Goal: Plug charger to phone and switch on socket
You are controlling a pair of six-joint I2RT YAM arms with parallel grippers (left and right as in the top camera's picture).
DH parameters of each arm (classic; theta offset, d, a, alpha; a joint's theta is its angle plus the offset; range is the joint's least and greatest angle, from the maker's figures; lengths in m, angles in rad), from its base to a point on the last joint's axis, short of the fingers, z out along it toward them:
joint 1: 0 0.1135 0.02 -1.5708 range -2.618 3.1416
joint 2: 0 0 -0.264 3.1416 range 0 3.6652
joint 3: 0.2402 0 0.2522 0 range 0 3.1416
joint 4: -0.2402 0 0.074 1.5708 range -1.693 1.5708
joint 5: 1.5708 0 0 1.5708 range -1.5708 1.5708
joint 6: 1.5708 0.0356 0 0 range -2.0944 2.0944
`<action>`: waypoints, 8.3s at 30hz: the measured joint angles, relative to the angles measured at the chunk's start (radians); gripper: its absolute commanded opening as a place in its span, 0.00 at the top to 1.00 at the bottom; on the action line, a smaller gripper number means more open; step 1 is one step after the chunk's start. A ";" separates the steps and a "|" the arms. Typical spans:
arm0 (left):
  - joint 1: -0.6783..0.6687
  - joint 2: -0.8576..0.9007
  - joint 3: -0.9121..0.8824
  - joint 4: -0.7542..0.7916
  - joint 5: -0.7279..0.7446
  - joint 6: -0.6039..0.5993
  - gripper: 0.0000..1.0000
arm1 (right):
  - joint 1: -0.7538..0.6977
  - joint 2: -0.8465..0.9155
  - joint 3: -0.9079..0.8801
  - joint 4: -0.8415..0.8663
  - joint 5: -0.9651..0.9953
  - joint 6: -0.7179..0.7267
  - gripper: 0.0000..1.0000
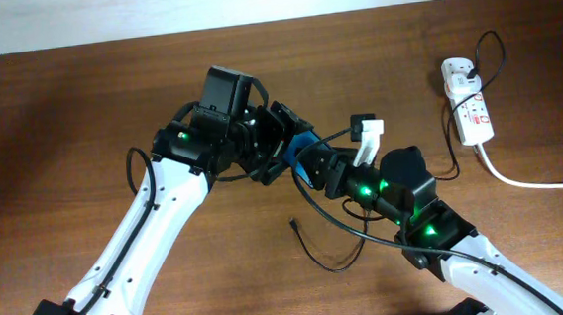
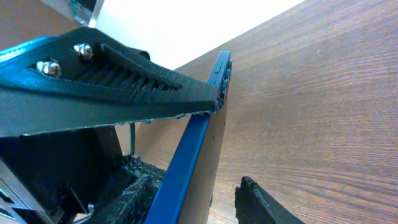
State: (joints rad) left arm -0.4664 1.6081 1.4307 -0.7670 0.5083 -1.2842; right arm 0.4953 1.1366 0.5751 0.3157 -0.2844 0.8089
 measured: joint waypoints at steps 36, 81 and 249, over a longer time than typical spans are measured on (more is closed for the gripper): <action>0.002 -0.004 0.002 -0.007 -0.011 -0.015 0.32 | 0.016 0.043 -0.001 0.038 0.028 0.021 0.96; 0.005 -0.011 0.006 0.060 0.102 0.337 0.02 | -0.288 0.014 -0.001 -0.033 -0.327 0.374 0.96; 0.106 -0.013 0.010 0.502 0.394 0.345 1.00 | 0.036 -0.105 -0.002 0.253 0.217 0.913 0.64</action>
State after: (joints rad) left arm -0.3599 1.5948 1.4403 -0.2653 0.9028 -0.9394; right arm 0.5312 1.0317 0.5728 0.5682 -0.0677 1.7222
